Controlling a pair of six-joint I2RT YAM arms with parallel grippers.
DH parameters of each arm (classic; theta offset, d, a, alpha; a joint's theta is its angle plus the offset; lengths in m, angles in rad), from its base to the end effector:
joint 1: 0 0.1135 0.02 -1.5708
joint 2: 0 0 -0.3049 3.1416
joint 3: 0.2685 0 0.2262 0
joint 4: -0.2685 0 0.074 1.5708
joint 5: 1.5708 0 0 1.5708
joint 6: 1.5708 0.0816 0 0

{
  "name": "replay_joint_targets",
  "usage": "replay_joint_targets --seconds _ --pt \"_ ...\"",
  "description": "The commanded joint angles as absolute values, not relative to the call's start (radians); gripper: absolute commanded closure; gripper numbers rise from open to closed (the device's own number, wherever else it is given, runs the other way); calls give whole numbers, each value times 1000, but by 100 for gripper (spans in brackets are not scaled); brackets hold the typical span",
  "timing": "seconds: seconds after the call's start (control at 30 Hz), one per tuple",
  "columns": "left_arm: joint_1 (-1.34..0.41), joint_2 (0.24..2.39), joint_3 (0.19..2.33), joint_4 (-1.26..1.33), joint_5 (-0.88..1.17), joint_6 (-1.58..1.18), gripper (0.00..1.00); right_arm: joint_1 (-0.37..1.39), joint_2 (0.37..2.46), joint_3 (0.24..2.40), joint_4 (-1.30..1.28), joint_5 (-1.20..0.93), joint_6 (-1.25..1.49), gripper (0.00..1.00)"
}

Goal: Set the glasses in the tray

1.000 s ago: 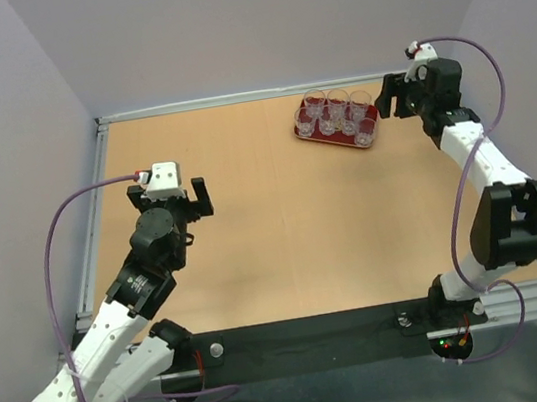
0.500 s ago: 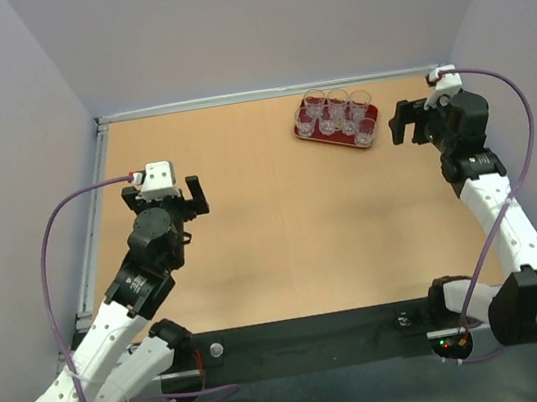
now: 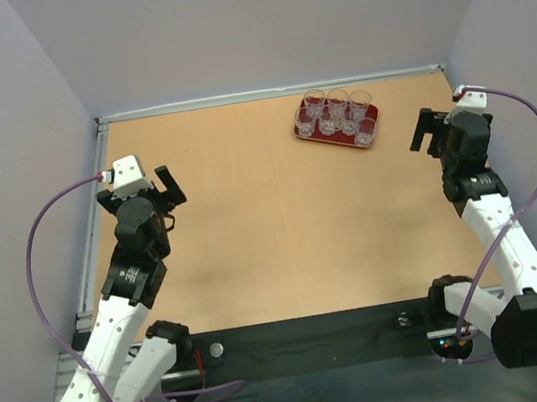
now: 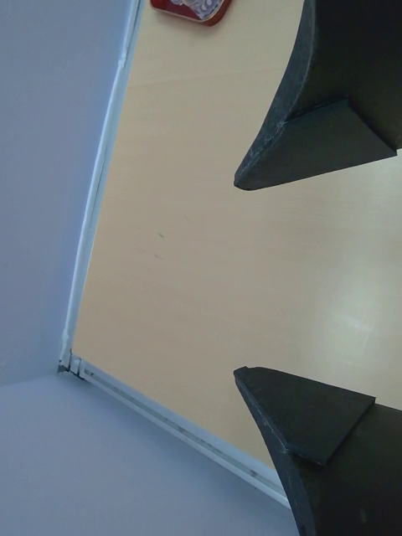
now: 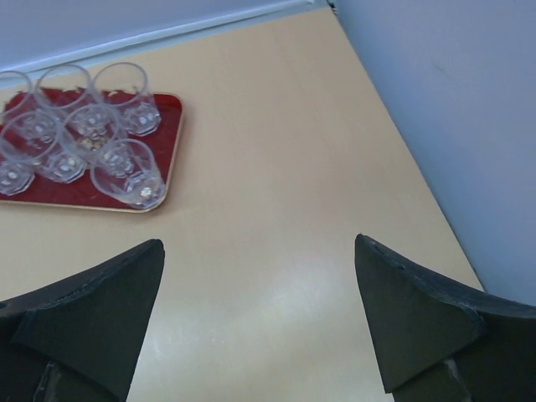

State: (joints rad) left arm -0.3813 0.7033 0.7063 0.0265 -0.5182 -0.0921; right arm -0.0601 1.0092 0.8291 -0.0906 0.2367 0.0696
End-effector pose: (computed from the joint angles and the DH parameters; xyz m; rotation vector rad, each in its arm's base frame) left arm 0.1544 -0.0184 0.3756 -0.1879 1.5337 0.0241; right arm 0.2291 -0.0330 0.3505 0.2839 1.8169 -0.2112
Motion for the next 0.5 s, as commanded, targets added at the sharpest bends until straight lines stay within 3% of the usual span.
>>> replay_joint_targets --seconds 0.0,0.47 --pt "-342 712 709 77 -485 -109 1 -69 954 795 -61 377 89 0" --pt "-341 718 696 86 -486 -86 1 -69 917 736 -60 425 110 0"
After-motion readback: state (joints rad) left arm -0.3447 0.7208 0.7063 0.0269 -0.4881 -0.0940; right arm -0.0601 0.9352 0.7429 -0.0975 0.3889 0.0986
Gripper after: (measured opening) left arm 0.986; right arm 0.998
